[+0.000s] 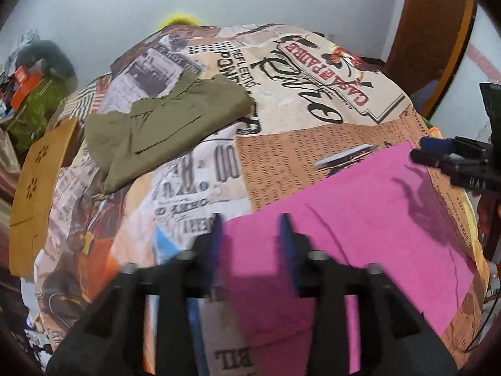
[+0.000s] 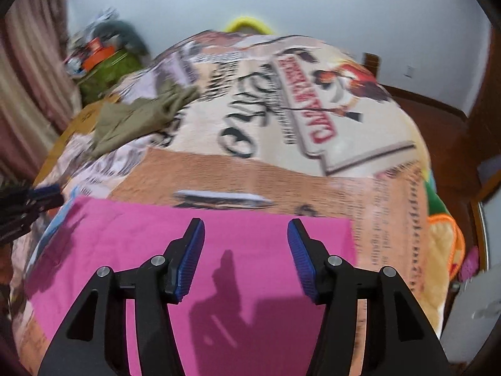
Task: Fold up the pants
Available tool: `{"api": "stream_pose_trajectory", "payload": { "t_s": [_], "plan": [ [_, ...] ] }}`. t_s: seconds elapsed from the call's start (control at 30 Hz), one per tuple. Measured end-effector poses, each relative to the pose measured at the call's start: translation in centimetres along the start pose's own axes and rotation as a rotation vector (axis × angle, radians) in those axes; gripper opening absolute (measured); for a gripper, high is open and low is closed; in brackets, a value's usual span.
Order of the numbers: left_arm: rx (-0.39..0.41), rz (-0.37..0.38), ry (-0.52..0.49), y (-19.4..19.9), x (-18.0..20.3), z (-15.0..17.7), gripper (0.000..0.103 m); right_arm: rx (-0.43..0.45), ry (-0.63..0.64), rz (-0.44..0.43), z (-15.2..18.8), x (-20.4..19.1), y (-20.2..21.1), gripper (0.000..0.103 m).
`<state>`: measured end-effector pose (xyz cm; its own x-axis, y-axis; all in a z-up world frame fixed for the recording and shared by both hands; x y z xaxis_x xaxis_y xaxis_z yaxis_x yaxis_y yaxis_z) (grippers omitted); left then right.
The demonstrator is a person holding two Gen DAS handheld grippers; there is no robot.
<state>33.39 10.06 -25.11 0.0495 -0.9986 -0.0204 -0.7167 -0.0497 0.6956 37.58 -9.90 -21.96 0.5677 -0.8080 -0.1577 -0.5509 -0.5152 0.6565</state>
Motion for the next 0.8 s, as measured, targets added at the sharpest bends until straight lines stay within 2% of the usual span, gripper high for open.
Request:
{"api": "stream_pose_trajectory", "payload": {
  "t_s": [0.13,0.3,0.43,0.8],
  "plan": [
    [-0.057,0.023,-0.007,-2.1,1.1,0.7,0.054,-0.055,0.011,-0.028,1.2,-1.4,-1.9,0.052],
    [-0.127,0.027,-0.017,-4.0,1.2,2.7,0.055,-0.173,0.054,-0.041,4.4,-2.2,-3.7,0.053],
    [-0.103,0.051,0.008,-3.8,0.8,3.5,0.055,-0.166,0.105,-0.039,5.7,-2.7,-2.5,0.057],
    [-0.102,0.034,-0.012,-1.0,1.1,4.3,0.055,-0.154,0.014,-0.029,8.0,-2.5,1.2,0.059]
  ]
}}
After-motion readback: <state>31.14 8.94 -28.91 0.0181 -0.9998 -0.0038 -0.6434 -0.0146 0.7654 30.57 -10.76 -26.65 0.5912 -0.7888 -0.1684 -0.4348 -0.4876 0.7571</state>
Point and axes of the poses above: each gripper's, at about its wrist camera, not at the fingertips, and y roughly against the way its jaws point, x to its right, z to its underside, the point moved 4 cm from there along -y, roughly the way its jaws point, and after that the axes turned 13 degrees about x, right-handed, at the moved point
